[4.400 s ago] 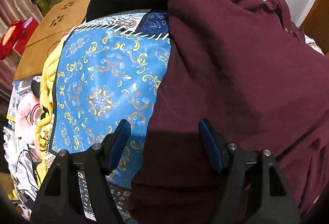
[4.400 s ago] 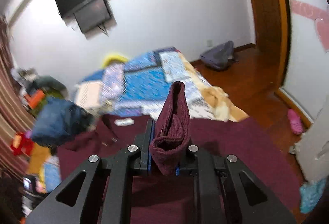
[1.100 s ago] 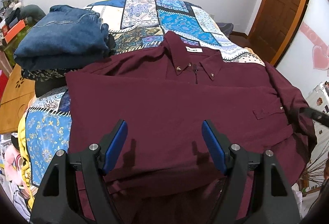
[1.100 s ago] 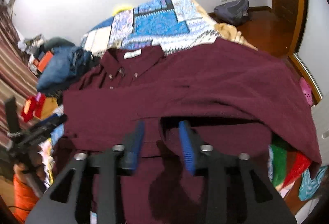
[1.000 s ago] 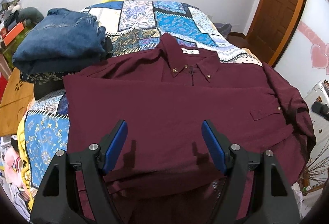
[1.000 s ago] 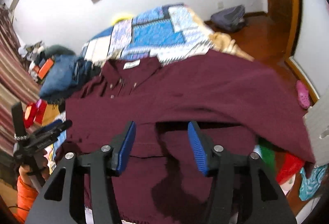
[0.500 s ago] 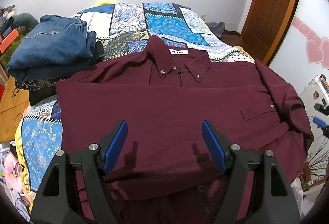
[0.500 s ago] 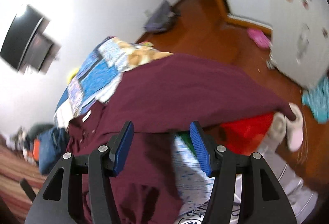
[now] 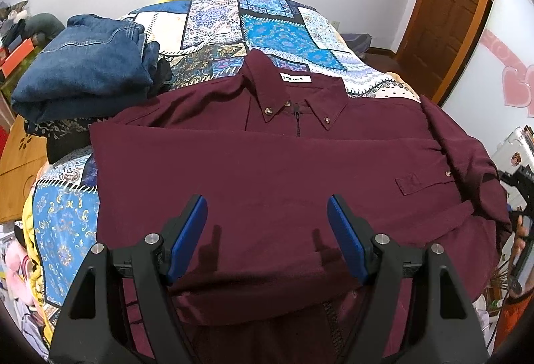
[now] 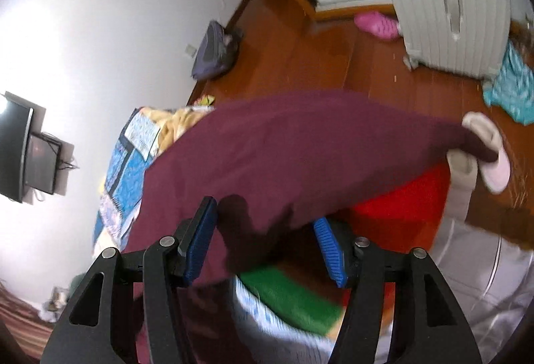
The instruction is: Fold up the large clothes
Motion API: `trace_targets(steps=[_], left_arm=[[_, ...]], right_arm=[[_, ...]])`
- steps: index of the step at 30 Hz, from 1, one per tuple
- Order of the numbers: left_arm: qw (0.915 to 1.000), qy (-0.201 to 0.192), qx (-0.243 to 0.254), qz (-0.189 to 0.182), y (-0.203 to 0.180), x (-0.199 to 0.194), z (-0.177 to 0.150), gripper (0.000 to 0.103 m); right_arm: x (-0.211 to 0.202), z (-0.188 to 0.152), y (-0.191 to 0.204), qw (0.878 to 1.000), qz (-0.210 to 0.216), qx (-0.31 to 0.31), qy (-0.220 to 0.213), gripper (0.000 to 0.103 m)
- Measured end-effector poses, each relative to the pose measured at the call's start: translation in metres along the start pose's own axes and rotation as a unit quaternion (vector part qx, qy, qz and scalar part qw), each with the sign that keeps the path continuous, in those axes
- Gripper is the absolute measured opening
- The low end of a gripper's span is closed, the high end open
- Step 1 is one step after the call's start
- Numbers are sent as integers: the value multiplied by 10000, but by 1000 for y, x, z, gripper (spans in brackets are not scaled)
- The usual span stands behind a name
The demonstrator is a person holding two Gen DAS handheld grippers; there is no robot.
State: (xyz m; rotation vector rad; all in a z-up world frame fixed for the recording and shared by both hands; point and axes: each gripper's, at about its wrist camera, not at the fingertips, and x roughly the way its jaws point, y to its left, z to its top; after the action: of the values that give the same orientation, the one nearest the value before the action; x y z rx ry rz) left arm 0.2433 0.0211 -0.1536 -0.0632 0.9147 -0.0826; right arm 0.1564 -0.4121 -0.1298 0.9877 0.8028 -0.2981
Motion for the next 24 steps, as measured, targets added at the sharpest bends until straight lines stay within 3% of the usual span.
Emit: trace_targets(steps=[2, 4, 6, 10, 14, 19, 24], left_arm=[[10000, -22, 41, 33, -1, 0, 0, 73], [9999, -60, 95, 76, -3, -1, 0, 73], [9998, -110, 131, 103, -2, -3, 1, 73], [9997, -195, 102, 119, 3, -8, 3, 73], [9995, -290, 13, 155, 11, -13, 4, 73], [9987, -447, -133, 193, 26, -24, 5, 73], [9972, -628, -317, 265, 44, -38, 4, 73]], right_arm=[[3, 4, 8, 9997, -147, -171, -120, 50], [6, 7, 19, 9983, -269, -469, -211, 23], [8, 9, 31, 9963, -298, -784, -205, 13], [-10, 13, 60, 9897, -178, -1323, -508, 11], [-41, 18, 105, 9780, 373, -1881, -826, 7], [-78, 0, 183, 9473, 1202, -2818, -940, 7], [-85, -51, 252, 9069, 1968, -3698, -448, 7]])
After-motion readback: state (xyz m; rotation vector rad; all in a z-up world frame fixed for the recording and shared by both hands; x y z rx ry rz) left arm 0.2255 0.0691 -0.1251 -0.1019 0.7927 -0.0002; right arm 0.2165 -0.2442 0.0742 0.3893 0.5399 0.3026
